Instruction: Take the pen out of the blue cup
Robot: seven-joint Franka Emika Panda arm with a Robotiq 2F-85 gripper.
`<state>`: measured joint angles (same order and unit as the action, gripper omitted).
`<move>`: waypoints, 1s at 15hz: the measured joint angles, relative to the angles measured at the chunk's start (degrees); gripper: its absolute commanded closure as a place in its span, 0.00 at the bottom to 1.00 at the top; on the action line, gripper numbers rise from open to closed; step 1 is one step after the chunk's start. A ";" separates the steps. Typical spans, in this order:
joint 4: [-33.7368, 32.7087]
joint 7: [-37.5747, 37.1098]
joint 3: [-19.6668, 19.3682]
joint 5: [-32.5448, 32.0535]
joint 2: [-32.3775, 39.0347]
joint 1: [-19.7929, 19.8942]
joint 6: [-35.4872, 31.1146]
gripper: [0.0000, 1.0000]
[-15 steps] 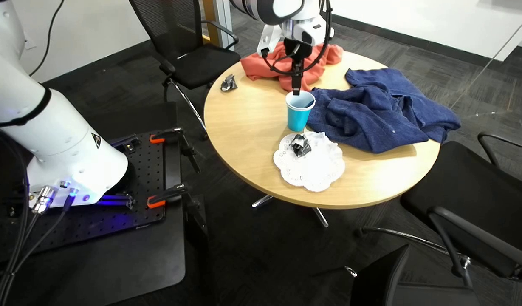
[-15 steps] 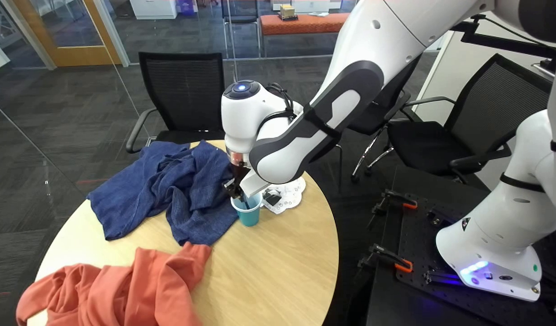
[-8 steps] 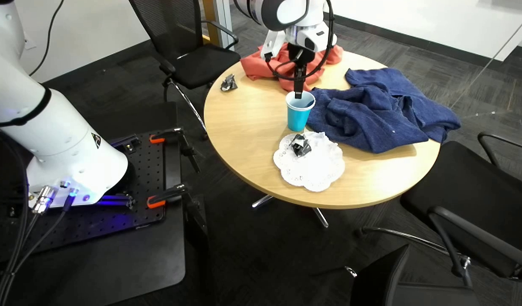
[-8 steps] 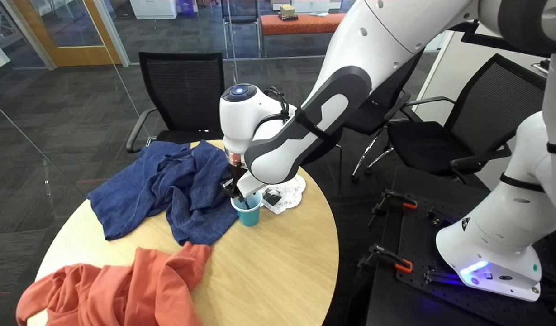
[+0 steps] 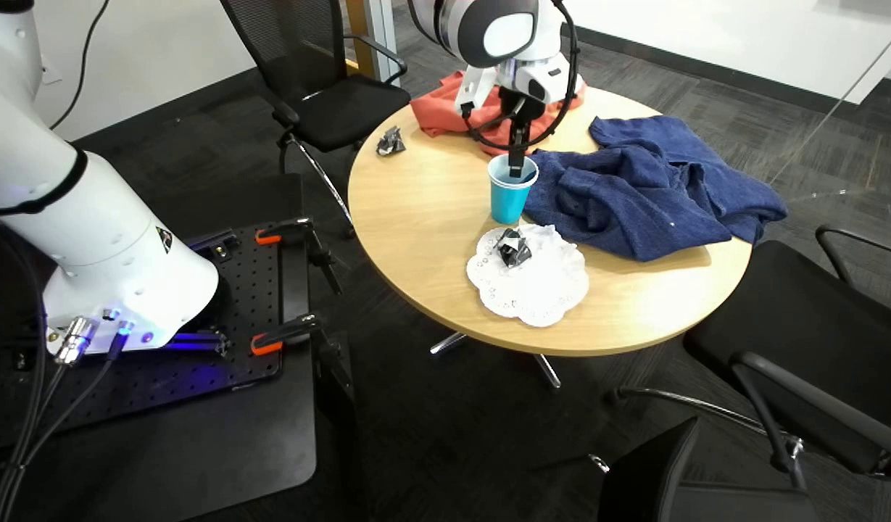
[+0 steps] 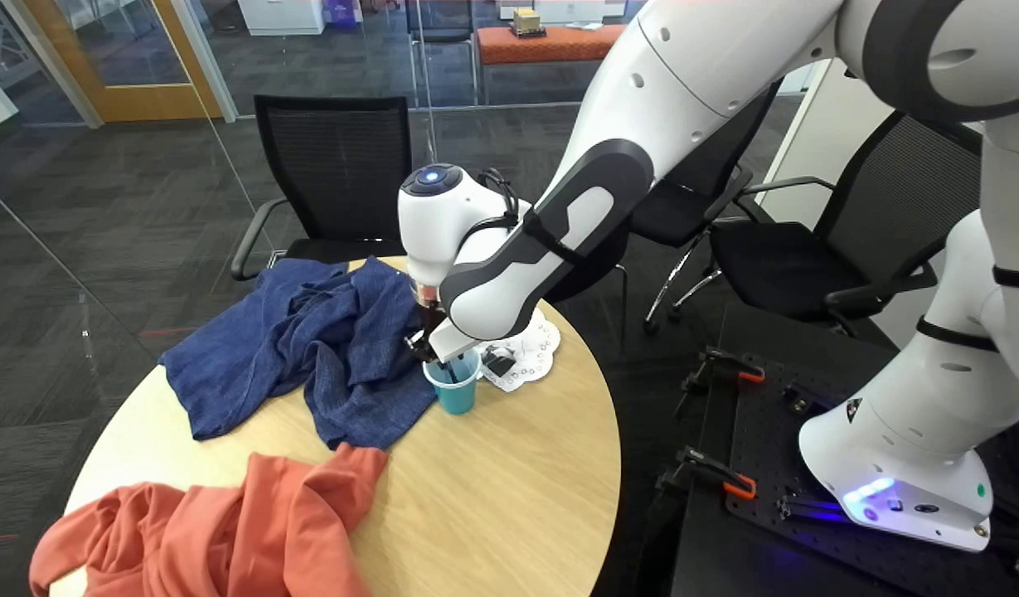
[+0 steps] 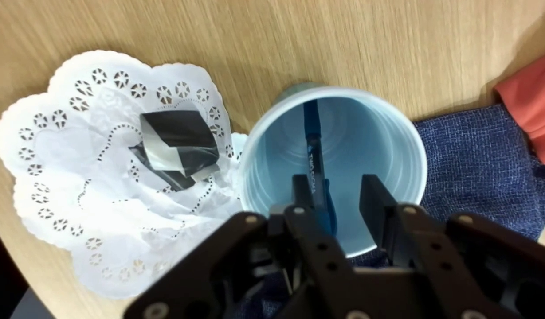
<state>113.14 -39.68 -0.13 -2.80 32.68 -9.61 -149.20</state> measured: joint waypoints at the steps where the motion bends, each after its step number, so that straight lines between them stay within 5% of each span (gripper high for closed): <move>1: -0.33 0.00 0.00 0.00 0.49 0.00 0.00 0.62; 9: -2.86 0.01 -1.39 -0.01 3.89 -1.06 0.02 0.62; 10: -3.10 0.01 -1.78 -0.02 4.19 -1.39 0.02 0.82; 12: -3.47 0.01 -2.52 -0.11 4.65 -2.09 0.02 0.96; 15: -3.79 0.03 -3.15 -0.21 4.96 -2.87 0.02 0.97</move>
<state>109.35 -39.65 -3.28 -3.01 37.64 -12.49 -149.17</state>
